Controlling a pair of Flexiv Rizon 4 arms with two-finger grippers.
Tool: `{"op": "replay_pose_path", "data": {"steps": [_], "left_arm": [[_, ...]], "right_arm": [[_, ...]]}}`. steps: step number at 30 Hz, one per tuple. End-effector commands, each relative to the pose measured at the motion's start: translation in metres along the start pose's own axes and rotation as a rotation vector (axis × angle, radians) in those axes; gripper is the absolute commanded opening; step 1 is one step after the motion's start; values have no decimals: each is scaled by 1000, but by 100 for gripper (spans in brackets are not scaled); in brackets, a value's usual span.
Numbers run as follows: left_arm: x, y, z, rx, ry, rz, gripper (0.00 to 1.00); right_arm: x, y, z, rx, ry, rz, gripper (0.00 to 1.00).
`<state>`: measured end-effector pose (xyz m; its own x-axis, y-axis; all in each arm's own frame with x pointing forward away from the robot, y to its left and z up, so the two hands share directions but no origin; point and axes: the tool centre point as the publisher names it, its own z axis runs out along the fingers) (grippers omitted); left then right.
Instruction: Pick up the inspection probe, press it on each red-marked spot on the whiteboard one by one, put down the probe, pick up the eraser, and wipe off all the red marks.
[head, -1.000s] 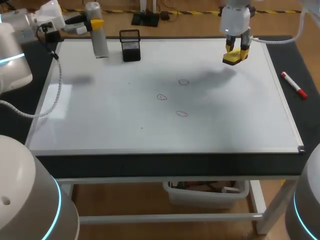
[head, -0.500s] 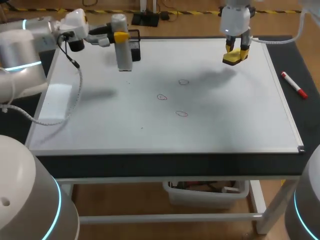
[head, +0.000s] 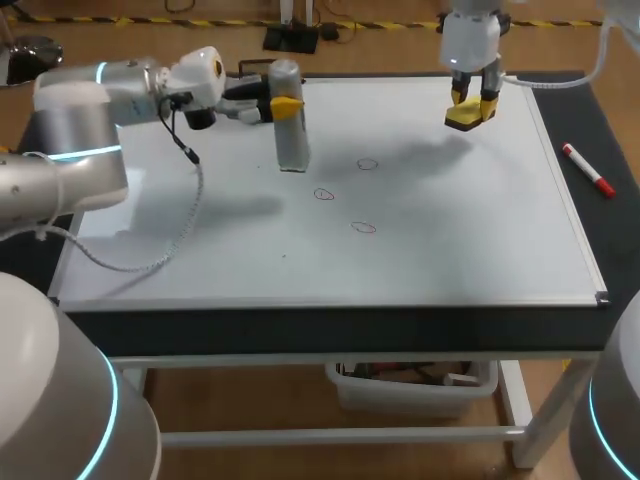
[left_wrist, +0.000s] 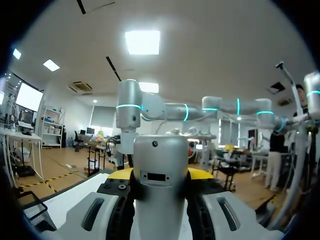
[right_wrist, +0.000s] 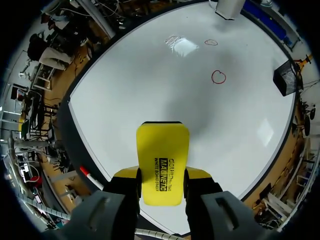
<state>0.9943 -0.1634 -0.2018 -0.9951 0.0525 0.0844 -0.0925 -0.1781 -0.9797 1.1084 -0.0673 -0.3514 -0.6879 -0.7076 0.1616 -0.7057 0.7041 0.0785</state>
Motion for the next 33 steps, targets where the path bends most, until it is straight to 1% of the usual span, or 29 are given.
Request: {"op": "replay_pose_path", "data": {"steps": [1, 4, 9, 14, 23, 26, 33], "left_arm": [[2, 11, 9, 18, 18, 13, 0], [5, 18, 15, 16, 15, 8, 0], [7, 25, 24, 35, 21, 11, 0], [12, 31, 30, 33, 34, 17, 0], [5, 44, 39, 28, 53, 9, 0], [2, 50, 39, 39, 60, -3, 0], [-2, 61, 39, 24, 56, -7, 0]], "right_arm": [[1, 0, -3, 4, 2, -1, 0], [1, 0, -3, 4, 2, -1, 0], [1, 0, -3, 4, 2, -1, 0], [1, 0, -3, 4, 2, -1, 0], [1, 0, -3, 4, 2, -1, 0], [1, 0, -3, 4, 2, -1, 0], [1, 0, -3, 4, 2, -1, 0]]}}
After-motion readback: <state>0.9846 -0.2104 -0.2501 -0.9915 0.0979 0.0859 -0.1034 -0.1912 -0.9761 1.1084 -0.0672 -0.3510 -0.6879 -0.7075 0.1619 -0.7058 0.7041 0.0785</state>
